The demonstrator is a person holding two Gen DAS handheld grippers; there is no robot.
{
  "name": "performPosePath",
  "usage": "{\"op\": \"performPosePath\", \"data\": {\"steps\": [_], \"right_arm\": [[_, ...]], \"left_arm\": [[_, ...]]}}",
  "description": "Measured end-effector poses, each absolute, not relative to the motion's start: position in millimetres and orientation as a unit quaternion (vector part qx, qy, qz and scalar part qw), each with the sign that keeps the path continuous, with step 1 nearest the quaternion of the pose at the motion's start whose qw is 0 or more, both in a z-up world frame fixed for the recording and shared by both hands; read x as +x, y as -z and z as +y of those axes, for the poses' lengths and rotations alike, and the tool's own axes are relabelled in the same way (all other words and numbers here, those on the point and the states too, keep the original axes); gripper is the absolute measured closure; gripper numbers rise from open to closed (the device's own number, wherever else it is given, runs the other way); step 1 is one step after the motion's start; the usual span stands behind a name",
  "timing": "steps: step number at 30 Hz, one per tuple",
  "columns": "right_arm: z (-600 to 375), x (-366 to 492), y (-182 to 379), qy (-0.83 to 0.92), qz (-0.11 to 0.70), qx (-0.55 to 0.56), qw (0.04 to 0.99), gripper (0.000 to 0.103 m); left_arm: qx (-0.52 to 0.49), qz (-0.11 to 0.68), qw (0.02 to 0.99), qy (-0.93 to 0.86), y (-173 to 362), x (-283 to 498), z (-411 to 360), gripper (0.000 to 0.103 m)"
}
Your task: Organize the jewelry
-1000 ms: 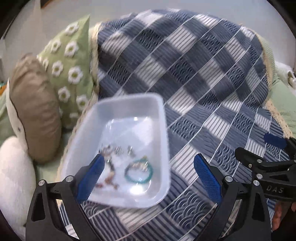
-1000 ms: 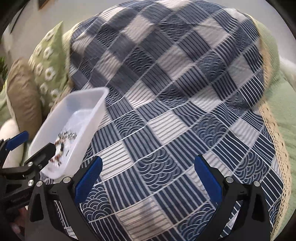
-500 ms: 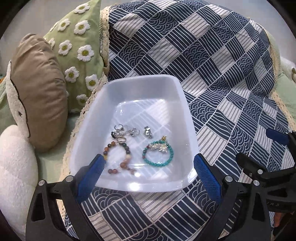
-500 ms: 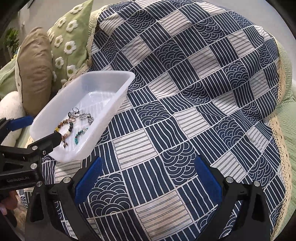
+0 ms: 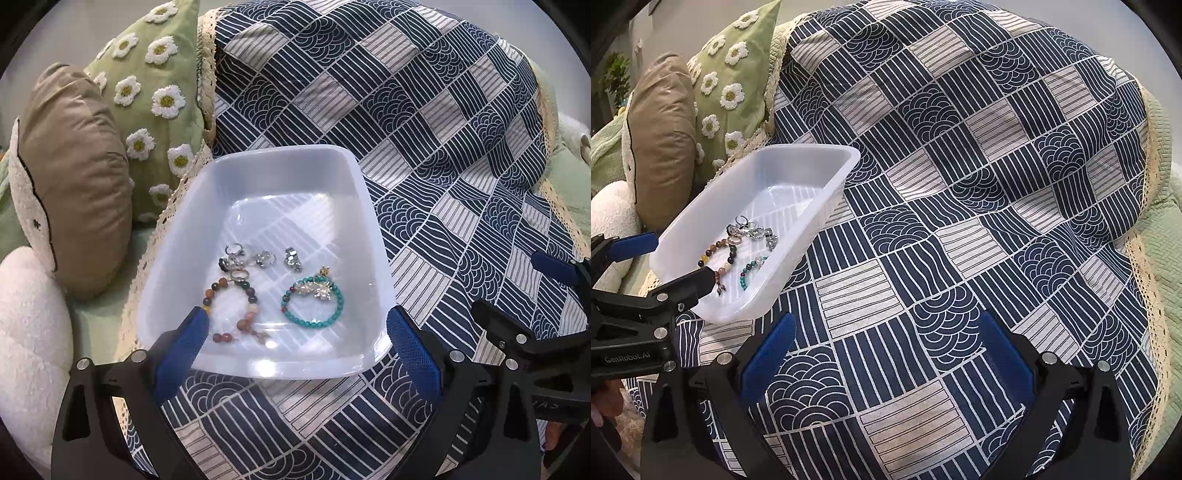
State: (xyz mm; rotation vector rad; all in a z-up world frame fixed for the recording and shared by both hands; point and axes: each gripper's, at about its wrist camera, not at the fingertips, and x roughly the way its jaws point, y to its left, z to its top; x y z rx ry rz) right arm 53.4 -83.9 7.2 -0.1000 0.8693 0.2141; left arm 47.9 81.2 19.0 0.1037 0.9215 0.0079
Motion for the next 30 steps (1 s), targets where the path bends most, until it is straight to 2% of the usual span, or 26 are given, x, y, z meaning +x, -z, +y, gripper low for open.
{"op": "performPosePath", "data": {"steps": [30], "right_arm": [[-82.4, 53.4, -5.6, -0.103, 0.423, -0.050, 0.899, 0.005]], "left_arm": [[0.053, 0.451, 0.891, -0.002, -17.6, 50.6, 81.8, 0.010]]}}
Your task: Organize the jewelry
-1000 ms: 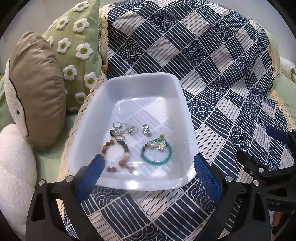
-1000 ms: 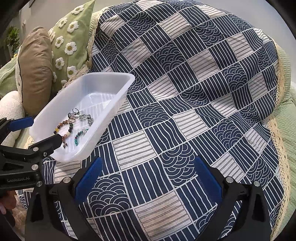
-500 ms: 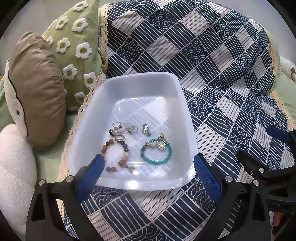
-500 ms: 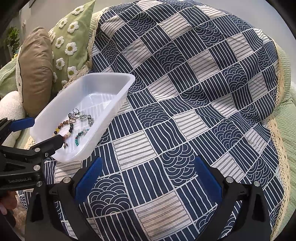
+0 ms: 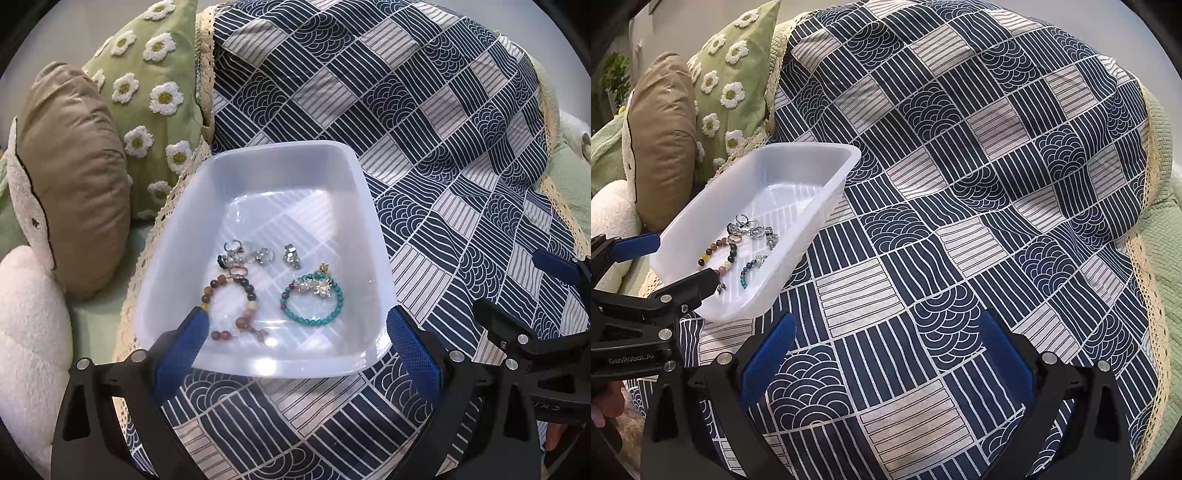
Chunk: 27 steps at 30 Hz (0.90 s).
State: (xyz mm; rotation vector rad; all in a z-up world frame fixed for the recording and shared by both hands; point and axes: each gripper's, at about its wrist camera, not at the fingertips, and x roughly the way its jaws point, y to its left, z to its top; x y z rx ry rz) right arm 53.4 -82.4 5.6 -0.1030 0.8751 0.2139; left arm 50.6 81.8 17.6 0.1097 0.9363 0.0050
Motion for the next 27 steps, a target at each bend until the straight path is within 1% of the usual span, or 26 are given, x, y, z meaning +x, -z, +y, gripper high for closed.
{"op": "performPosePath", "data": {"steps": [27], "right_arm": [[-80.0, 52.4, -4.8, -0.107, 0.424, -0.051, 0.898, 0.005]], "left_arm": [[0.063, 0.453, 0.889, -0.002, -15.9, 50.7, 81.3, 0.010]]}}
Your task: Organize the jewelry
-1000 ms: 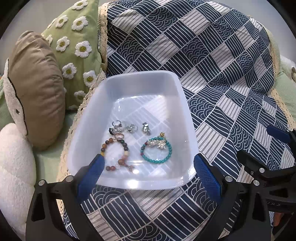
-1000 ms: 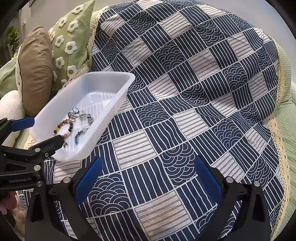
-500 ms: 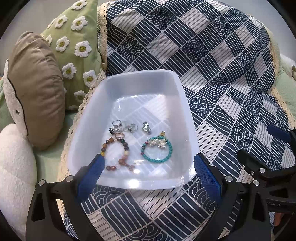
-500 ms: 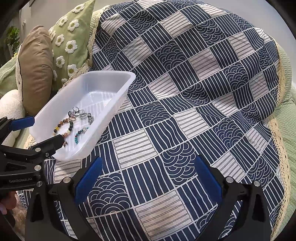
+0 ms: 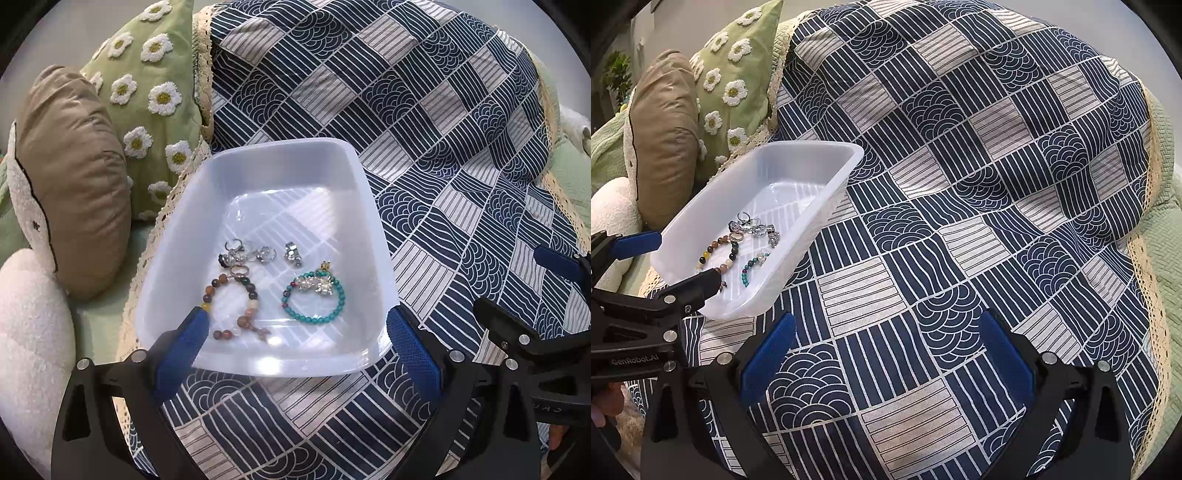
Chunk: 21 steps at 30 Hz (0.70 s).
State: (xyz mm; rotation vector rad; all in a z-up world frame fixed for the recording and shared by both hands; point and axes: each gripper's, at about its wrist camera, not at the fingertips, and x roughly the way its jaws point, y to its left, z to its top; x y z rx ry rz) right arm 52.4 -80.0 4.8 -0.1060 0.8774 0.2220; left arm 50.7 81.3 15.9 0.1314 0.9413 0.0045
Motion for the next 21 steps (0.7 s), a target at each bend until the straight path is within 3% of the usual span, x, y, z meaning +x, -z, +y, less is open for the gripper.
{"op": "performPosePath", "data": {"steps": [21], "right_arm": [[-80.6, 52.9, -5.2, -0.106, 0.424, -0.055, 0.898, 0.005]], "left_arm": [[0.073, 0.443, 0.894, -0.005, -16.3, 49.6, 80.4, 0.010]]}}
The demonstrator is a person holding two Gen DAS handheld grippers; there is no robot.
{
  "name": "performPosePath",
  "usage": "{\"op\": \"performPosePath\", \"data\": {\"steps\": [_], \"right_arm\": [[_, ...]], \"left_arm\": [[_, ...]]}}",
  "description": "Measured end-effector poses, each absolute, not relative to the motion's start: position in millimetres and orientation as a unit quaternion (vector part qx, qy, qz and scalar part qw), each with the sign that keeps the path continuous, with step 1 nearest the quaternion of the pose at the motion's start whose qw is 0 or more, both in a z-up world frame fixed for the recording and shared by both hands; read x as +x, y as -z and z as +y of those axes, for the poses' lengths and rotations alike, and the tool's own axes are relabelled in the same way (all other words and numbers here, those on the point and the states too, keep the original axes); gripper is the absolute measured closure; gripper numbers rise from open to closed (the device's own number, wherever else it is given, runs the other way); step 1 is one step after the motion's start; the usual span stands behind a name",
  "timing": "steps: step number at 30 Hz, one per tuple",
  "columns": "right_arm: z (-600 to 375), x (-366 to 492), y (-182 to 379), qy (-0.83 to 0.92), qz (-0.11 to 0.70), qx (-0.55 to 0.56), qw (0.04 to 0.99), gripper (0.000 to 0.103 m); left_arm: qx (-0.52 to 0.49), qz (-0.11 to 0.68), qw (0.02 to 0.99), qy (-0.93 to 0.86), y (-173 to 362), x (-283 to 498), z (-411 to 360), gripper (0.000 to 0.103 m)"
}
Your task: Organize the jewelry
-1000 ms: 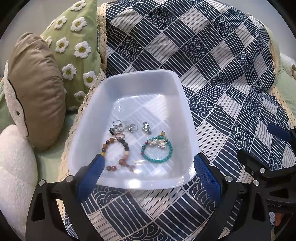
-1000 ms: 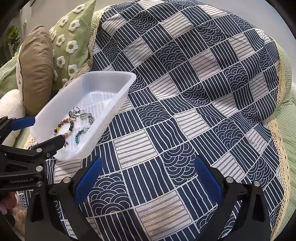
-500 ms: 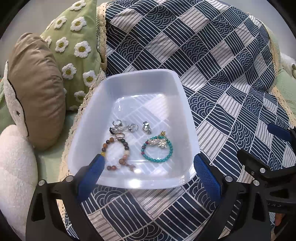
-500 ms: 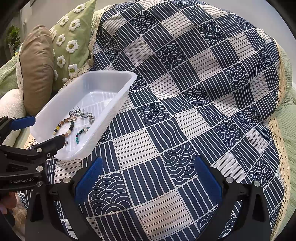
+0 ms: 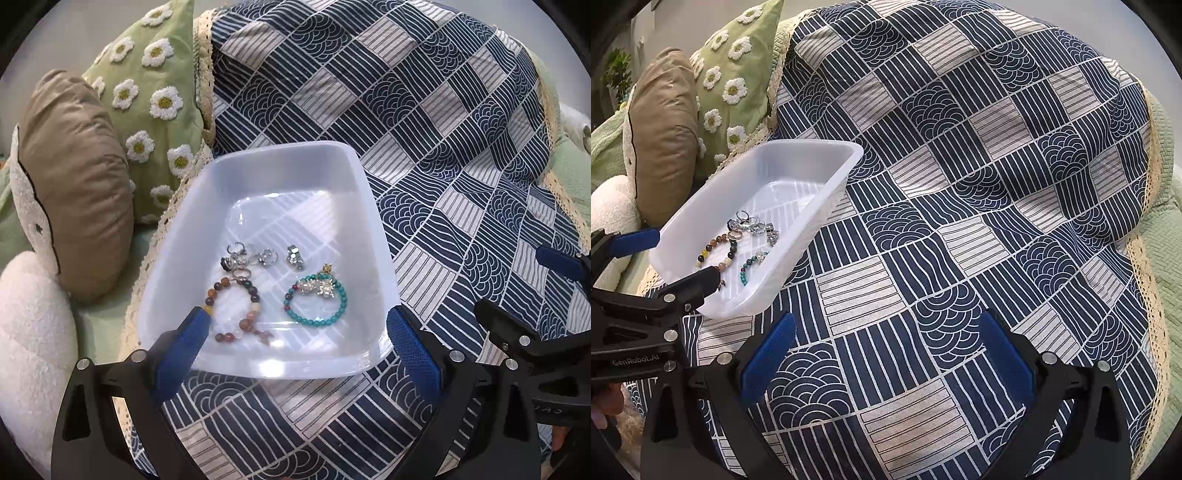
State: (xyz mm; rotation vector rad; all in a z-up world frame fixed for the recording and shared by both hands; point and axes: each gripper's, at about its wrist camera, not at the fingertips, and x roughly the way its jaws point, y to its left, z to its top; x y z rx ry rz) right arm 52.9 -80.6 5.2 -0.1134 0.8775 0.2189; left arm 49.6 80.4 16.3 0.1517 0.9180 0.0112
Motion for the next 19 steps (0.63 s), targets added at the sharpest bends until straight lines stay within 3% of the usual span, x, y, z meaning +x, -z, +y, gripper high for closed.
{"op": "performPosePath", "data": {"steps": [19], "right_arm": [[-80.9, 52.1, -6.1, -0.107, 0.420, -0.052, 0.900, 0.005]], "left_arm": [[0.070, 0.441, 0.895, -0.007, -18.6, 49.9, 81.2, 0.010]]}}
